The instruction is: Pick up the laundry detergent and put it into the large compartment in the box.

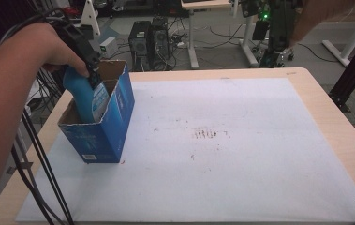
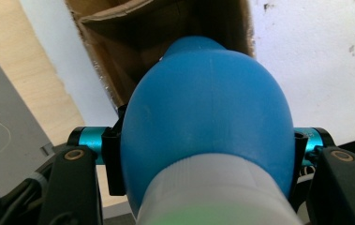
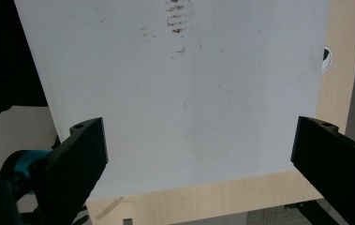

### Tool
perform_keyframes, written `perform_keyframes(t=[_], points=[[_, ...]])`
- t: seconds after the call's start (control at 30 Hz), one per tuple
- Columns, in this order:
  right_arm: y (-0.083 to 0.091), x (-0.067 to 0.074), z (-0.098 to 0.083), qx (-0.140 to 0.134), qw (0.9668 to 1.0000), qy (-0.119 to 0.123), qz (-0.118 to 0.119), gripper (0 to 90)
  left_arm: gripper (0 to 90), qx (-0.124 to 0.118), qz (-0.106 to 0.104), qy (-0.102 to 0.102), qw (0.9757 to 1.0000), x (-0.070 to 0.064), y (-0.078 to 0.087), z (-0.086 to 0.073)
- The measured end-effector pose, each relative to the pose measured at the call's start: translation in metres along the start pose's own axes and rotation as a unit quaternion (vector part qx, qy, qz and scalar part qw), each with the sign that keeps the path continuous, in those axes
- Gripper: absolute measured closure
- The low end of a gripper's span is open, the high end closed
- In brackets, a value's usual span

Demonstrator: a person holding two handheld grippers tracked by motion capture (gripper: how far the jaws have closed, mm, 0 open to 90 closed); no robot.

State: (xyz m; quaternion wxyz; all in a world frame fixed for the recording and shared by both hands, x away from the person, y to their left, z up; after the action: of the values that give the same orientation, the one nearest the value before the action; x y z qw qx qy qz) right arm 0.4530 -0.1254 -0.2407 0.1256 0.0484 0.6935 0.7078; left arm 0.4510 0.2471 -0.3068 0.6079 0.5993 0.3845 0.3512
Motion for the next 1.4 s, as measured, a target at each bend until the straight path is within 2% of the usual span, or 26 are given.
perform_keyframes(t=[0.03,0.1,0.17,0.3,0.4,0.53,0.63,0.7,0.77,0.8,0.93,1.0,1.1,1.13,1.2,1.23,1.27,1.3,1.4], points=[[-0.001,0.0,0.0,0.002,1.0,-0.002,0.0,2.9,38.3,0.003,-0.001,0.0,1.0,0.001,-0.007,0.0],[-0.002,-0.001,0.0,0.001,1.0,-0.002,0.001,2.9,38.4,0.005,-0.001,-0.003,1.0,0.002,-0.011,0.001],[-0.004,-0.002,0.0,0.0,1.0,0.002,0.003,2.9,38.4,0.014,0.002,-0.016,0.9998,0.002,-0.021,0.0],[-0.008,-0.003,0.0,0.001,1.0,-0.001,0.006,2.9,38.3,0.016,-0.003,-0.021,0.9996,0.003,-0.031,0.0],[-0.009,-0.003,0.0,0.001,1.0,0.0,0.007,2.9,38.3,0.015,-0.008,-0.032,0.9993,0.004,-0.04,0.0],[-0.01,-0.003,0.0,0.002,1.0,-0.002,0.007,2.9,38.3,0.018,-0.002,-0.06,0.998,0.003,-0.049,0.0],[-0.01,-0.004,0.001,0.0,1.0,-0.001,0.008,2.9,38.3,0.019,0.004,-0.09,0.9957,0.001,-0.053,0.001],[-0.01,-0.004,0.002,0.001,1.0,-0.001,0.008,2.9,38.4,0.02,0.006,-0.099,0.9949,0.001,-0.054,0.002],[-0.011,-0.004,0.001,0.002,1.0,-0.002,0.008,2.9,38.3,0.022,0.014,-0.126,0.9917,0.002,-0.056,0.001],[-0.011,-0.004,0.001,0.002,1.0,-0.002,0.008,2.9,38.3,0.022,0.014,-0.126,0.9917,0.002,-0.056,0.001],[-0.011,-0.004,0.001,0.002,1.0,0.0,0.009,2.9,38.3,0.024,0.028,-0.181,0.9828,0.002,-0.059,0.0],[-0.011,-0.004,0.001,0.003,1.0,0.0,0.008,2.9,38.3,0.03,0.034,-0.208,0.977,0.002,-0.061,-0.001],[-0.011,-0.003,0.002,0.003,1.0,-0.002,0.008,2.9,38.3,0.033,0.032,-0.225,0.9733,0.002,-0.065,-0.001],[-0.011,-0.003,0.002,0.003,1.0,0.0,0.009,2.9,38.3,0.034,0.031,-0.24,0.9698,0.001,-0.067,-0.002],[-0.011,-0.003,0.002,0.003,1.0,0.001,0.008,2.9,38.2,0.029,0.031,-0.243,0.9692,0.0,-0.069,-0.001],[-0.012,-0.003,0.003,0.002,1.0,0.003,0.008,2.9,38.2,0.031,0.033,-0.261,0.9642,0.0,-0.07,-0.001],[-0.012,-0.003,0.003,0.001,1.0,0.002,0.008,2.9,38.1,0.034,0.035,-0.268,0.9622,0.001,-0.071,-0.001],[-0.012,-0.003,0.003,0.002,1.0,0.0,0.008,2.9,38.0,0.035,0.035,-0.271,0.9613,0.001,-0.072,-0.001],[-0.012,-0.003,0.003,0.003,1.0,0.0,0.008,2.9,38.0,0.029,0.033,-0.269,0.9621,0.001,-0.073,-0.001]])
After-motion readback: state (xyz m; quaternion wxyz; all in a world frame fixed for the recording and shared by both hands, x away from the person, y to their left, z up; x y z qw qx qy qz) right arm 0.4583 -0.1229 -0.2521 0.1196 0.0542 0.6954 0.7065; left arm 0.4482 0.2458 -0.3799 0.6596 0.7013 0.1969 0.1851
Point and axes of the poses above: each handheld gripper's, and its own axes: y roughly backward along the jaws, z roughly out of its top, x roughly to its left, the point moved 9 cm from there along -y, roughly forward along the jaws, and after that the axes turned 11 degrees about -y, right-handed, at the moved point
